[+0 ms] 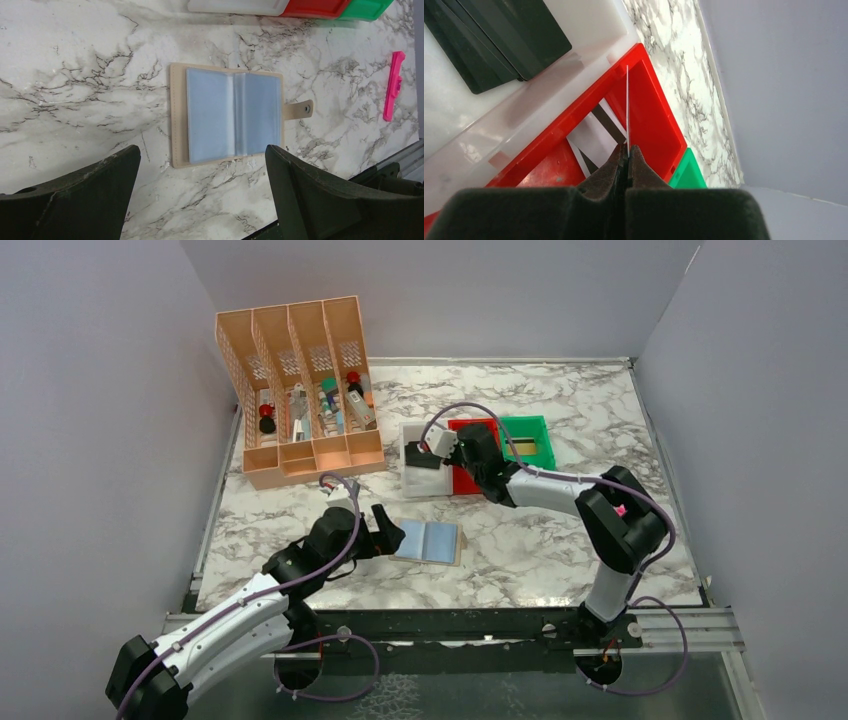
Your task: Take the credit cards out of the card holder
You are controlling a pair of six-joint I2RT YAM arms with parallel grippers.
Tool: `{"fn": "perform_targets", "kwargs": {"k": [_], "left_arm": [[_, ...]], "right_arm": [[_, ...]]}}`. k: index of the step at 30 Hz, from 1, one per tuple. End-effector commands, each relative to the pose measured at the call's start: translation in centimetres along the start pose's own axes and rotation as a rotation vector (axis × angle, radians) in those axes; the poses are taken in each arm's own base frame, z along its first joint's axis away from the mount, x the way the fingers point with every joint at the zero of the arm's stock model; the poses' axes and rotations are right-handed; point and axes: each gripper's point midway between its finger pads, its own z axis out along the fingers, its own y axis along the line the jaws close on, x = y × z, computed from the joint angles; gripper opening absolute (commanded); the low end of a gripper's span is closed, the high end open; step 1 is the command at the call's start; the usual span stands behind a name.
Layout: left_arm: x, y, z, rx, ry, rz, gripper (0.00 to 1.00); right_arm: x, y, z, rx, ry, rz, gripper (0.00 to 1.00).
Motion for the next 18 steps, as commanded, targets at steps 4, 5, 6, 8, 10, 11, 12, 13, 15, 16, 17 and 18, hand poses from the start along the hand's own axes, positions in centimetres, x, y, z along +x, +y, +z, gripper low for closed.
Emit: {"fn": "perform_targets", "kwargs": {"k": [4,5,6,8,10,11,12,13,15,16,17,18], "left_arm": [[-0.4,0.5,0.0,-0.025,-0.014,0.022,0.99],[-0.3,0.5,0.0,-0.026,-0.013,0.022,0.99],[-0.3,0.6,0.0,-0.028,-0.013,0.022,0.99],[-0.3,0.6,0.1,-0.027,-0.013,0.021,0.99],[-0.3,0.5,0.1,-0.025,-0.013,0.020,0.99],[-0.3,0.5,0.1,-0.024,-0.012,0.020,0.99],[-0.3,0.5,0.1,-0.025,-0.011,0.021,0.99],[-0.3,0.5,0.1,-0.024,-0.012,0.020,0.99],[-0.3,0.5,0.1,-0.025,-0.012,0.020,0.99],[-0.3,0.5,0.1,-0.025,-0.012,0.019,0.99],[-0.3,0.5,0.1,-0.023,-0.012,0.018,0.99],[-0.3,0.4,0.0,-0.022,-0.012,0.019,0.99]], "right_arm": [[0.2,-0.6,1.5,0.005,-0.020,-0.016,0.01],[0.4,-0.5,1.6,0.002,-0.017,-0.016,0.01],[0.6,-0.4,1.6,-0.002,-0.014,-0.018,0.01],[1.0,-0.5,1.6,0.002,-0.009,-0.016,0.01],[1.5,-0.7,1.8,0.008,0.003,-0.010,0.01],[1.7,-0.7,1.9,0.008,0.006,-0.008,0.01],[1.7,-0.6,2.0,0.006,0.005,-0.008,0.01],[1.8,-0.5,2.2,0.002,0.004,-0.008,0.01],[2.1,-0.1,2.5,-0.011,0.015,-0.014,0.02],[2.2,0.1,2.7,-0.015,0.022,-0.015,0.02],[2.3,0.1,2.8,-0.011,0.025,-0.015,0.02],[2.5,0.2,3.0,-0.008,0.027,-0.015,0.02]]}}
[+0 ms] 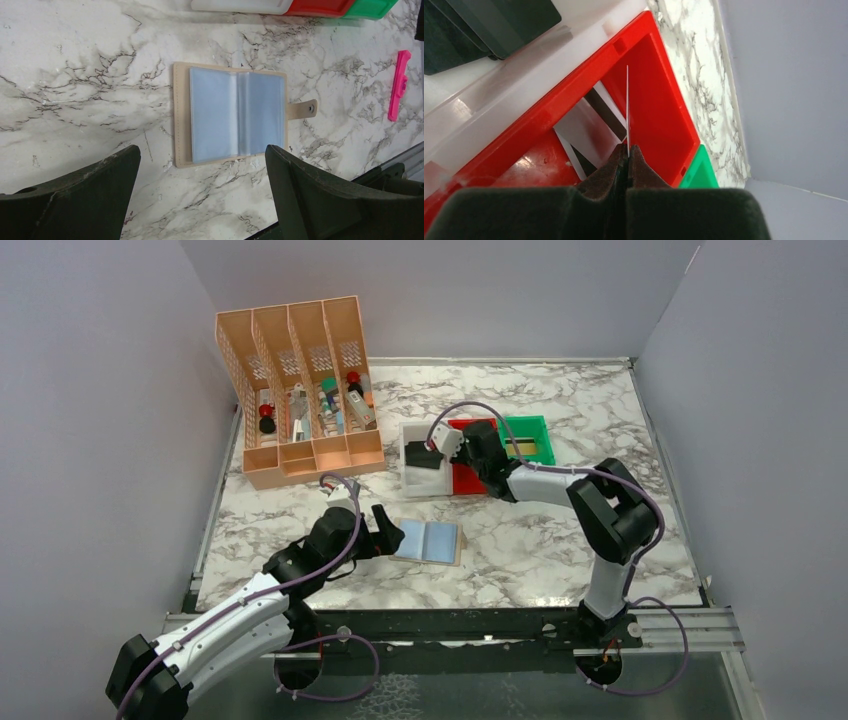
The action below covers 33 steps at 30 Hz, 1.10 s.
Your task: Take the credit cards out of the card holder
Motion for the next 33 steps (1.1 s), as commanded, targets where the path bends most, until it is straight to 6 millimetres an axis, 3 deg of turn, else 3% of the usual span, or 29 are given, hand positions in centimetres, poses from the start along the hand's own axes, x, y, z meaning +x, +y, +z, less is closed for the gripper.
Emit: {"fn": "perform_targets", "kwargs": {"k": [1,10,21,33], "left_arm": [[-0.5,0.2,0.0,-0.011,-0.016,0.011,0.99],[-0.5,0.1,0.0,-0.012,-0.016,0.011,0.99],[-0.5,0.0,-0.1,-0.004,-0.017,0.008,0.99],[-0.4,-0.2,0.0,0.001,-0.010,-0.003,0.99]], "right_arm": [[-0.2,0.2,1.1,0.006,-0.015,-0.005,0.03],[0.7,0.7,2.2,0.019,0.017,-0.014,0.08],[1.9,1.7,1.9,-0.011,0.051,-0.001,0.41],[0.3,0.2,0.4,-0.005,-0.013,0.099,0.59]]}}
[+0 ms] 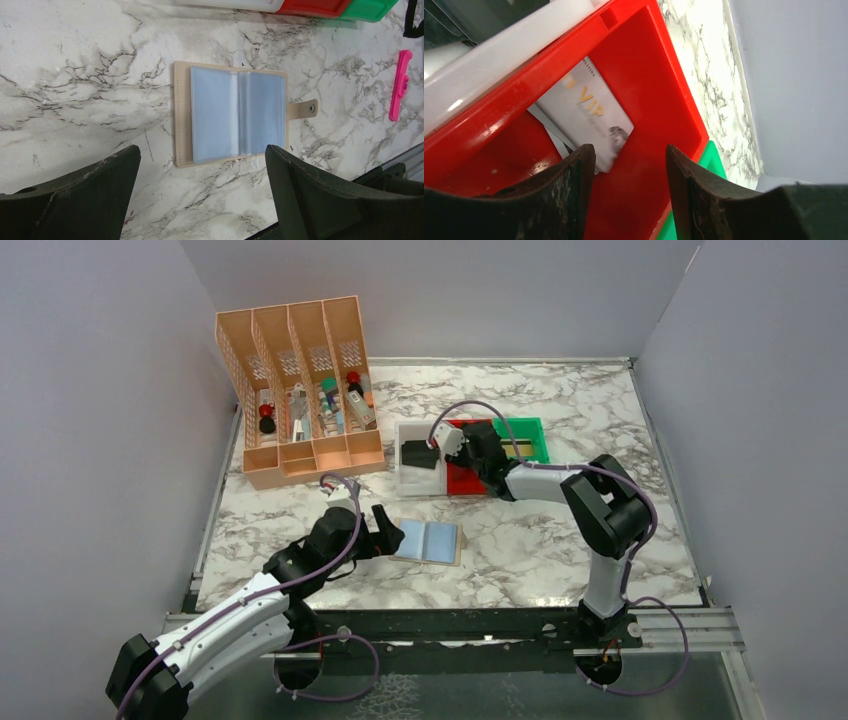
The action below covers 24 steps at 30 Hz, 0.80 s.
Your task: Take the credit cards out of the card holder
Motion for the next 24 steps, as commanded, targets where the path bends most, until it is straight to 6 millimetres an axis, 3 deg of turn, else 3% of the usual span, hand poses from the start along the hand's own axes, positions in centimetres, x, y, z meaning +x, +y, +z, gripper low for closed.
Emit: {"fn": "perform_targets", "kwargs": {"k": [1,5,9,12,16,19,21,24], "left_arm": [[-0.4,-0.1,0.0,0.001,-0.010,-0.004,0.99],[-0.4,-0.2,0.0,0.006,-0.009,-0.006,0.99],[-0.4,-0.3,0.0,0.009,-0.012,-0.009,0.99],[-0.5,-0.5,0.1,0.015,-0.016,-0.013,0.99],[-0.5,-0.6,0.3,0.021,-0.015,-0.023,0.99],[-0.5,-0.7,0.4,0.023,-0.013,-0.027,0.99],[-0.4,-0.7,0.4,0.021,-0.010,-0.031,0.99],[-0.4,-0.8,0.4,0.024,-0.011,-0.042,0.99]], "right_arm": [[-1.4,-1.0,-1.3,-0.002,-0.052,0.076,0.59],[-2.4,-1.1,-2.2,-0.035,-0.099,0.121,0.62],[-3.6,-3.0,-3.9,0.006,-0.135,0.230,0.64],[-5.0,-4.9,-6.2,0.038,-0.191,0.387,0.65],[-6.4,-5.7,-10.3,0.005,-0.281,0.654,0.69],[-6.7,-4.3,-13.4,-0.085,-0.309,0.896,0.72],[-6.2,-2.2,-15.1,-0.187,-0.254,1.059,0.77],[-6.1,2.8,-17.0,-0.425,-0.135,1.187,0.75]]}}
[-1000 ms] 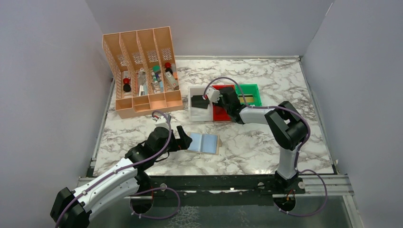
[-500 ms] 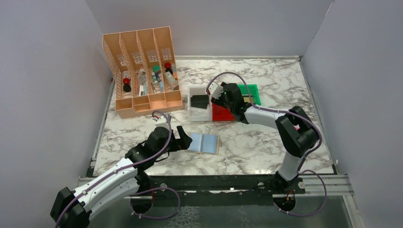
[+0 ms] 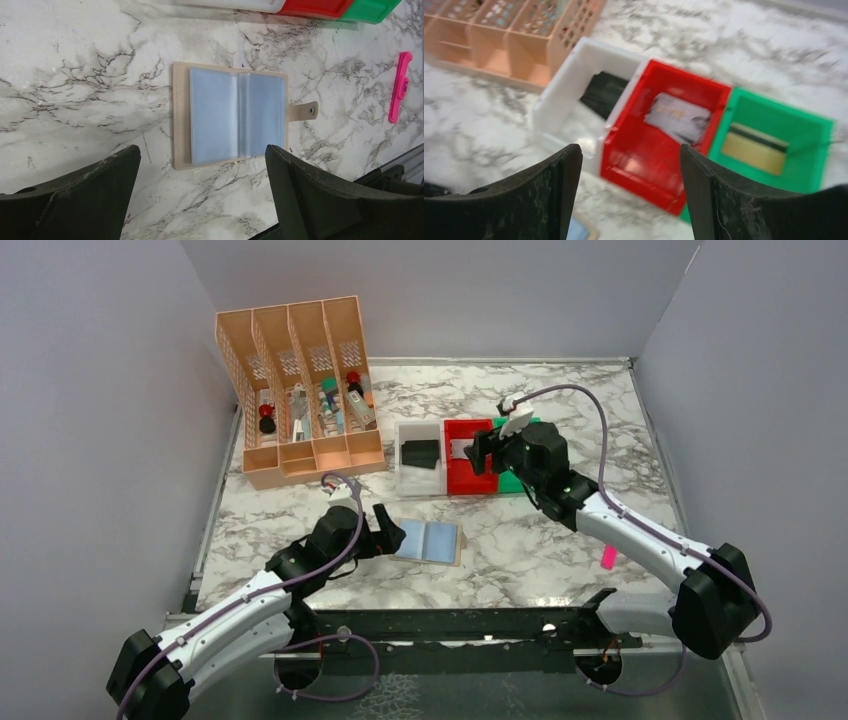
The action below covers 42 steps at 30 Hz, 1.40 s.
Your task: Take the credit cards out of the card holder
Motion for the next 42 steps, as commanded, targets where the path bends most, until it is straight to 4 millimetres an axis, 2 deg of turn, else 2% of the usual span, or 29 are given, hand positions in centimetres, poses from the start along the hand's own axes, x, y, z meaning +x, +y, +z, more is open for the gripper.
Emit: {"fn": "perform_targets", "kwargs": {"k": [1,6,8,13,19,24,27,30,33,36,38,42], "left_arm": [[-0.5,-0.8,0.1,0.033,-0.017,-0.031,0.99],[-0.3,-1.0,0.5,0.060,-0.032,-0.059,0.99],[-0.3,-1.0,0.7,0.059,-0.034,-0.072,0.99],[0.6,-1.0,1.0,0.064,0.005,-0.085,0.99],[0.8,-0.9,0.8,0.054,0.013,-0.097,0.99],[-0.4,-0.8,0.4,0.022,-0.019,-0.094,0.99],[-1.0,-0.8,0.2,0.007,-0.032,-0.090,0.99],[-1.5,-0.9,0.0,0.003,-0.043,-0.082,0.99],[-2.2,-1.1,-0.3,-0.008,-0.060,-0.070,0.99],[-3.3,0.0,-0.6,-0.089,-0.096,-0.083,0.99],[-4.1,0.6,-0.8,-0.142,-0.121,-0.070,0.99],[-7.2,0.6,-1.7,-0.226,-0.189,-0.004,0.99]], "right_arm": [[7.7,6.0,-3.5,-0.229,0.352,0.371,0.74],[11.8,10.9,-6.7,-0.468,0.513,0.543,0.69],[13.7,12.1,-7.5,-0.465,0.581,0.546,0.68],[17.7,11.9,-7.2,-0.301,0.695,0.425,0.68],[21.1,9.3,-6.3,0.007,0.765,0.266,0.64],[22.5,6.5,-6.9,0.168,0.763,0.239,0.59],[21.7,5.4,-7.2,0.210,0.722,0.226,0.58],[19.7,6.4,-6.8,0.120,0.661,0.227,0.63],[16.9,7.4,-6.7,0.036,0.582,0.241,0.69],[13.5,7.3,-6.8,0.004,0.477,0.244,0.76],[11.3,6.6,-6.9,0.017,0.399,0.236,0.83],[6.4,3.3,-7.7,0.151,0.232,0.222,0.92]]}}
